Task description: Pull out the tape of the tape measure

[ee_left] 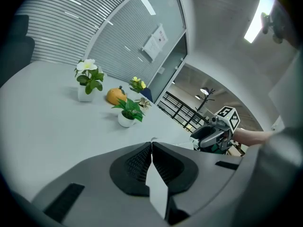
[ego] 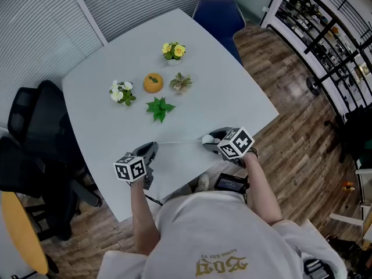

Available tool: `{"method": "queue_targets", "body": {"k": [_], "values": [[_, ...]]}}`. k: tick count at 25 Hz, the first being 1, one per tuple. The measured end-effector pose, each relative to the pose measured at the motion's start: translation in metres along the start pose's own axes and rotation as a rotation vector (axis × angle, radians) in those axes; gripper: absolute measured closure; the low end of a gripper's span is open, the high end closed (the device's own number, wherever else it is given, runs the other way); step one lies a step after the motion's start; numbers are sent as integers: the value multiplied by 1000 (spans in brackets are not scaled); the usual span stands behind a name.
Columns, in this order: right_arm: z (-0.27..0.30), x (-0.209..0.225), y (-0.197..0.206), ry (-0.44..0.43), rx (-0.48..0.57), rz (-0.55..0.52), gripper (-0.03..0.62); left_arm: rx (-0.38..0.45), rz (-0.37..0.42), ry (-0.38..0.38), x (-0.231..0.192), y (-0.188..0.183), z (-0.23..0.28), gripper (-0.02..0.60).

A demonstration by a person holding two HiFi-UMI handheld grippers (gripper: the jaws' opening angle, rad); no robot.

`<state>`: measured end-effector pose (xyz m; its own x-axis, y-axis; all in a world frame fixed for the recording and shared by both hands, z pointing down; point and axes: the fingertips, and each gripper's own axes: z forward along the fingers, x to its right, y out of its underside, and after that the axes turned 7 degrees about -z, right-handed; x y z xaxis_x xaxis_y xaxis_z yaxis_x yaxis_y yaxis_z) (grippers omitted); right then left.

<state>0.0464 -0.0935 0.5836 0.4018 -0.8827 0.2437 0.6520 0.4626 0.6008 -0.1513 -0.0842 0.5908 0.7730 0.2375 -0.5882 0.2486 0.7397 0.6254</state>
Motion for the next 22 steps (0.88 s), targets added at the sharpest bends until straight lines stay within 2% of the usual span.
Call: {"method": "queue_targets", "body": {"k": [15,22], "values": [[2,0,2,-2,-11,6,365,11,-21,-40,-13,-1,-6,571],[4,0,4,3,-30,1,365,30,-53,-73,-25,-1,-13,571]]}}
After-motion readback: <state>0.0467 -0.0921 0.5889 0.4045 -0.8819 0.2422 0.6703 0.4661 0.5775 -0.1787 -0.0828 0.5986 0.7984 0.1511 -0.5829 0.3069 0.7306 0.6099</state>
